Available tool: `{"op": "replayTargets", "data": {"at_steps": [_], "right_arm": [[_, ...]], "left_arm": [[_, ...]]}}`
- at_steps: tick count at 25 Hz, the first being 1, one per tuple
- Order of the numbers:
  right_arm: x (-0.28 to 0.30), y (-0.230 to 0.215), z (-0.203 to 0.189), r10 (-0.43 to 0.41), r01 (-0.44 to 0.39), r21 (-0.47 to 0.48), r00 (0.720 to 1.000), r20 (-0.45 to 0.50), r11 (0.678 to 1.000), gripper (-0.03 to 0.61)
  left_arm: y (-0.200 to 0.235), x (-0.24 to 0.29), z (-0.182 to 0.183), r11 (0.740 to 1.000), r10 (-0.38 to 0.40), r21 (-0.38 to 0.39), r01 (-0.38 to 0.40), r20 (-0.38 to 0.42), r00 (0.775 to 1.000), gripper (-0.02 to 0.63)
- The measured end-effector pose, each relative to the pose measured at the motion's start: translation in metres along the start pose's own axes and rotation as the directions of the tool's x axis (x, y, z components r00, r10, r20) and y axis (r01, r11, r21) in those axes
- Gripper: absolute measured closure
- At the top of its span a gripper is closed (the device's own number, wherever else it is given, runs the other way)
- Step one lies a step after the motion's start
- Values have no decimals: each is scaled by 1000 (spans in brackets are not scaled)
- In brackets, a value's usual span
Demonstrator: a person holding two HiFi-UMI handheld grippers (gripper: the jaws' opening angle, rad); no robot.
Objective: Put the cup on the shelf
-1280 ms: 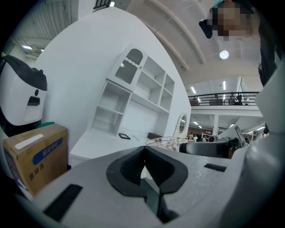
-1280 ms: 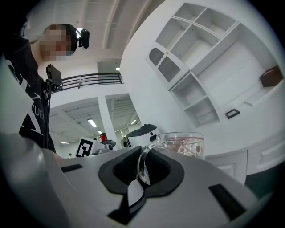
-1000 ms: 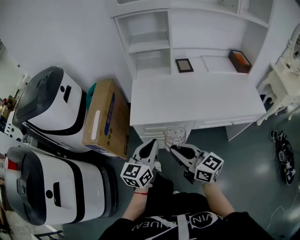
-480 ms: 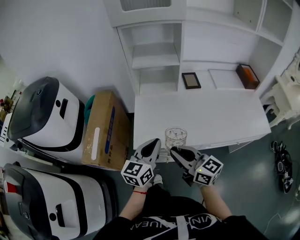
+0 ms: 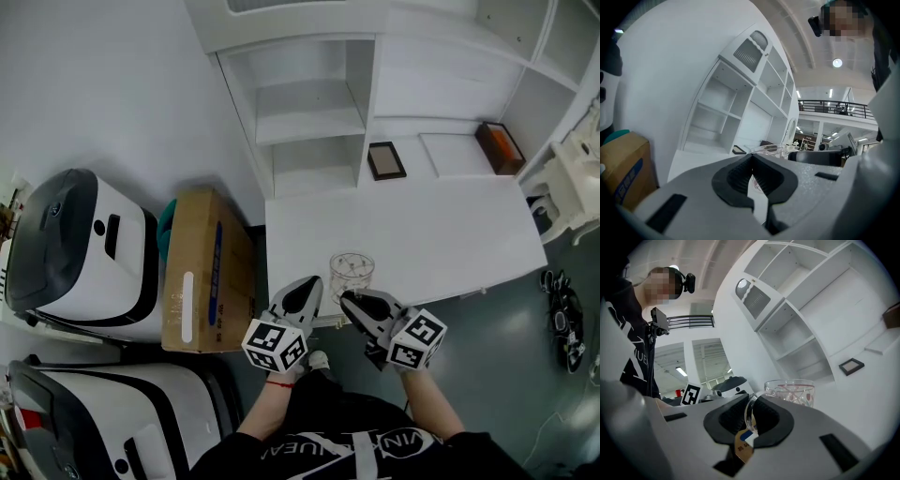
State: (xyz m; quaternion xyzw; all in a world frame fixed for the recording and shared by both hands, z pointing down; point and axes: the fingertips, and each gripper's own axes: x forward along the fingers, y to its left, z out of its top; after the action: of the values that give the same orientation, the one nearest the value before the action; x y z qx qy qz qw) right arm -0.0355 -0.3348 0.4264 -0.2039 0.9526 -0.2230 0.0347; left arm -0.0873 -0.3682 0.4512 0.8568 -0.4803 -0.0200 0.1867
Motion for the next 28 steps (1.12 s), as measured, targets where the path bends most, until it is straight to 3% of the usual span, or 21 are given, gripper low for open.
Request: {"op": "replayTargets", "data": {"at_steps": [14, 28], "right_arm": [[68, -31, 6, -49, 49, -16, 999, -8, 999, 554], [111, -72, 18, 4, -4, -25, 1000, -4, 1000, 554]], "left_arm": [[67, 18, 12, 999, -24, -31, 24, -12, 1000, 609], [100, 56, 6, 998, -22, -60, 21, -16, 1000, 608]]}}
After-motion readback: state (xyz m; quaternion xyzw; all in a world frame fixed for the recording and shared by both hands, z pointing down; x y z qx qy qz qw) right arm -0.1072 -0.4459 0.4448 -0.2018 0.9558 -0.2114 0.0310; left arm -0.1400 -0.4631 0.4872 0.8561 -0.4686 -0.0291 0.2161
